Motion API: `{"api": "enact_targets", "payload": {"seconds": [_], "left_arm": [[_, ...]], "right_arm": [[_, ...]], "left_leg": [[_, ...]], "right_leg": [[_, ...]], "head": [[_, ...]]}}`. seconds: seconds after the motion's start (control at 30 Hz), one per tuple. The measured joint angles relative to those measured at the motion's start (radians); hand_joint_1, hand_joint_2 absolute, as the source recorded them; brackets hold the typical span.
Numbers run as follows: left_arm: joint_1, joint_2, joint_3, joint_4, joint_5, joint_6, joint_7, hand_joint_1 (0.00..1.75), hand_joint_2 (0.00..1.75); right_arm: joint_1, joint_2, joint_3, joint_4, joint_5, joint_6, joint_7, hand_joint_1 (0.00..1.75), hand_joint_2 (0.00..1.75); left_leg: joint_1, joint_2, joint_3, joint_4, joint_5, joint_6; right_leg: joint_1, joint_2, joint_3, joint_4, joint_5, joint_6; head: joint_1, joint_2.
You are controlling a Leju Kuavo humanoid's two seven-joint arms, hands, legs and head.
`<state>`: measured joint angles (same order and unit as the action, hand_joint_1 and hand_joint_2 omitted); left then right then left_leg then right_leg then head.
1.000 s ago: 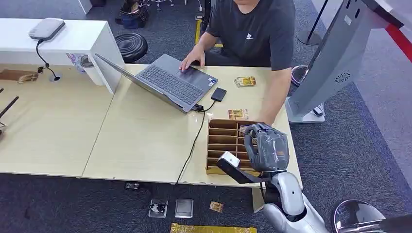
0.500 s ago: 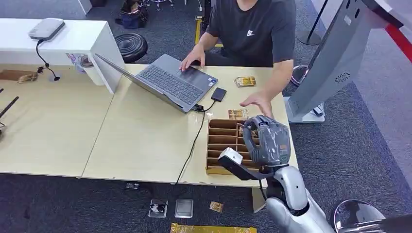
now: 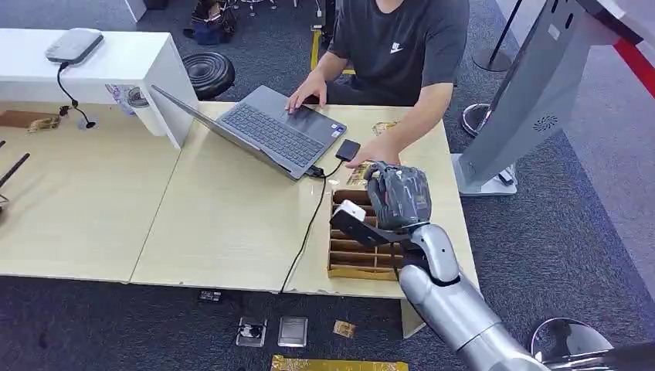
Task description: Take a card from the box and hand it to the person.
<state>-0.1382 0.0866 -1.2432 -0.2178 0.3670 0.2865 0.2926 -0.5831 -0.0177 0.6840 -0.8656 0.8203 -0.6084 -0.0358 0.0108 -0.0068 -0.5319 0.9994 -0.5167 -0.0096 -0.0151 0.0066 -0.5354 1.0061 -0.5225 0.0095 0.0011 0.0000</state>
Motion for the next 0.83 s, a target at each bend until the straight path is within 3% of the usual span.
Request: {"api": "enact_targets", "payload": {"seconds": [0.17,0.2,0.23,0.27,0.3,0.33,0.67,0.83], "left_arm": [[-0.001,0.000,-0.008,0.000,0.000,-0.002,0.002,0.00,1.75],[-0.001,0.000,-0.008,0.000,0.000,-0.002,0.006,0.00,1.75],[0.000,0.000,-0.008,0.000,0.000,-0.002,0.009,0.00,1.75],[0.000,-0.001,-0.008,0.000,0.000,-0.002,0.011,0.00,1.75],[0.000,-0.001,-0.008,0.000,0.000,-0.002,0.012,0.00,1.75],[0.000,-0.002,-0.008,0.000,0.000,-0.002,0.013,0.00,1.75],[0.000,-0.006,-0.010,0.000,0.011,0.003,0.015,0.00,1.75],[0.001,-0.007,-0.010,0.000,0.024,0.001,0.019,0.00,1.75]], "right_arm": [[-0.044,0.036,0.004,0.125,-0.023,-0.047,-0.008,1.55,1.75],[-0.052,0.041,0.004,0.145,-0.025,-0.058,-0.008,1.41,1.75],[-0.061,0.047,0.004,0.165,-0.025,-0.069,-0.008,0.91,1.75],[-0.067,0.051,0.004,0.184,-0.022,-0.075,-0.007,0.77,1.75],[-0.073,0.053,0.004,0.196,-0.015,-0.076,-0.004,0.14,1.75],[-0.079,0.055,0.004,0.207,-0.006,-0.078,-0.002,0.00,1.75],[-0.089,0.068,-0.051,0.235,0.151,-0.084,0.001,0.00,1.75],[-0.045,0.065,-0.080,0.175,0.143,-0.082,0.007,0.00,1.75]], "left_leg": [[0.000,0.000,0.000,0.000,0.000,0.000],[0.000,0.000,0.000,0.000,0.000,0.000],[0.000,0.000,0.000,0.000,0.000,0.000],[0.000,0.000,0.000,0.000,0.000,0.000],[0.000,0.000,0.000,0.000,0.000,0.000],[0.000,0.000,0.000,0.000,0.000,0.000],[0.000,0.000,0.001,0.000,0.000,0.000],[0.000,0.000,0.001,0.000,0.000,0.000]], "right_leg": [[0.000,0.000,0.000,0.000,0.000,0.000],[0.000,0.000,0.000,0.000,0.000,0.000],[0.000,0.000,0.000,0.000,0.000,0.000],[0.000,0.000,0.000,0.000,0.000,0.000],[0.000,0.000,0.000,0.000,0.000,0.000],[0.000,0.000,0.000,0.000,0.000,0.000],[0.000,0.000,0.000,0.000,0.000,0.000],[0.000,0.000,0.000,0.000,0.000,0.000]], "head": [[0.000,0.000],[-0.001,0.000],[0.000,0.000],[-0.001,0.000],[-0.001,0.000],[-0.001,0.000],[-0.001,0.000],[-0.001,0.000]]}}
